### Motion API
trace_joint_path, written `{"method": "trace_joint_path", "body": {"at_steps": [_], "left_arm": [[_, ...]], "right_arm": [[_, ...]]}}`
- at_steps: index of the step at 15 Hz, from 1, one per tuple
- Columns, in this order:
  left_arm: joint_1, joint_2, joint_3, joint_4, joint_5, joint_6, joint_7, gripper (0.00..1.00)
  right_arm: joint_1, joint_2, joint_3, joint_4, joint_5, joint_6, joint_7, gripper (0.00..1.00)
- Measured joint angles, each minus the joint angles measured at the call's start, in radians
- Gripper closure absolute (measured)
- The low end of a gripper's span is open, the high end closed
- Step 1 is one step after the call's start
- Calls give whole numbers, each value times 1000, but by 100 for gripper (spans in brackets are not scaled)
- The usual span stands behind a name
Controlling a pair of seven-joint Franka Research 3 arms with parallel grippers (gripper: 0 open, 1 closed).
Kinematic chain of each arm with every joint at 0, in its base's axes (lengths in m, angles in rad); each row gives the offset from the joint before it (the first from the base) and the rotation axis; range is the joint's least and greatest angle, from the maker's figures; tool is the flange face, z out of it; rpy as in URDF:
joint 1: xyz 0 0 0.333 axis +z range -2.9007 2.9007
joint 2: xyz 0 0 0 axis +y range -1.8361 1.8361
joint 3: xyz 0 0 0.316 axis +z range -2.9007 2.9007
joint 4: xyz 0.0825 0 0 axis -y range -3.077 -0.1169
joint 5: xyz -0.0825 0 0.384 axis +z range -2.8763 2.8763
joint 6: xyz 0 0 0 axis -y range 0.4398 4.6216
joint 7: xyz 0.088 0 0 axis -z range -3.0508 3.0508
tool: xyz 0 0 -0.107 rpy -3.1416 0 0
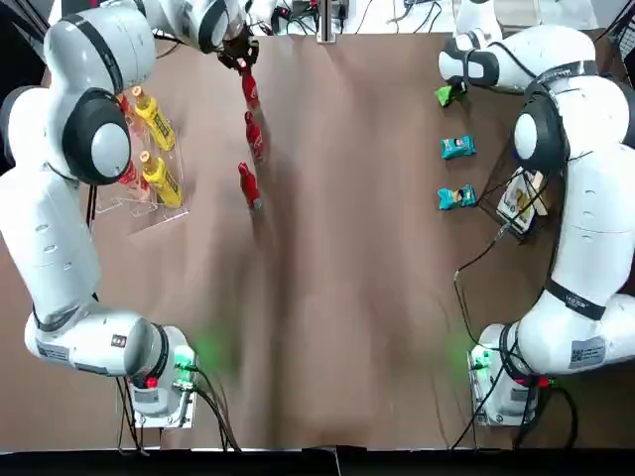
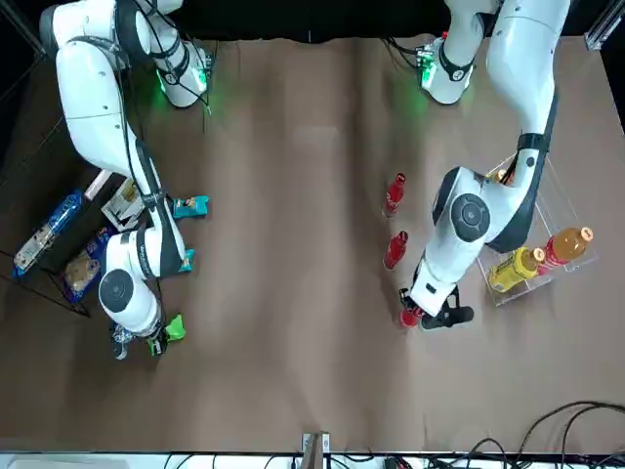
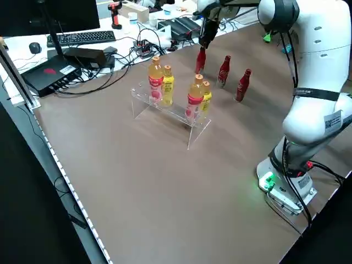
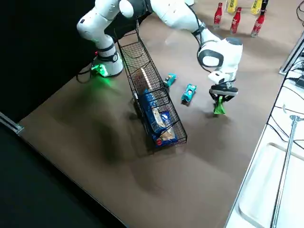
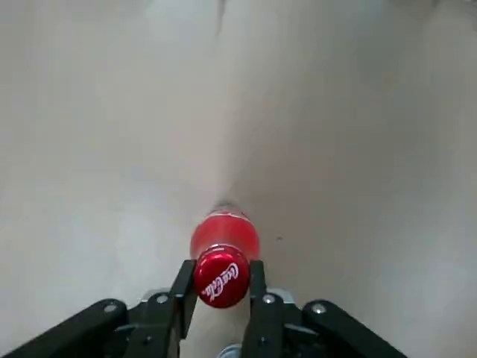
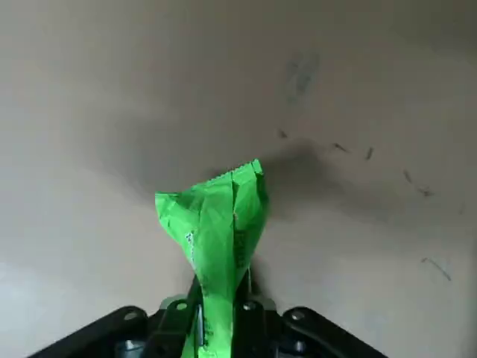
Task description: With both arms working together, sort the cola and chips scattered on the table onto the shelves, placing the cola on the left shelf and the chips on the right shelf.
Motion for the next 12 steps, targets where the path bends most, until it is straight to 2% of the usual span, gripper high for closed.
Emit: {"method": "trace_joint_path", "body": {"at_steps": [2, 6, 9, 12], "left_arm": [[17, -34, 2, 11, 1, -94, 1, 68], [45, -148, -1, 16, 1, -323, 31, 68], [69, -243, -9, 17, -12, -520, 124, 68], [142, -348, -10, 17, -72, -695, 298, 68]], "right_arm": [[4, -32, 0, 14, -6, -75, -34, 84], [2, -170, -7, 58, -20, -379, -247, 84], [-25, -303, -14, 95, -62, -611, -456, 84], [-69, -403, -17, 109, -126, -746, -673, 84]]}}
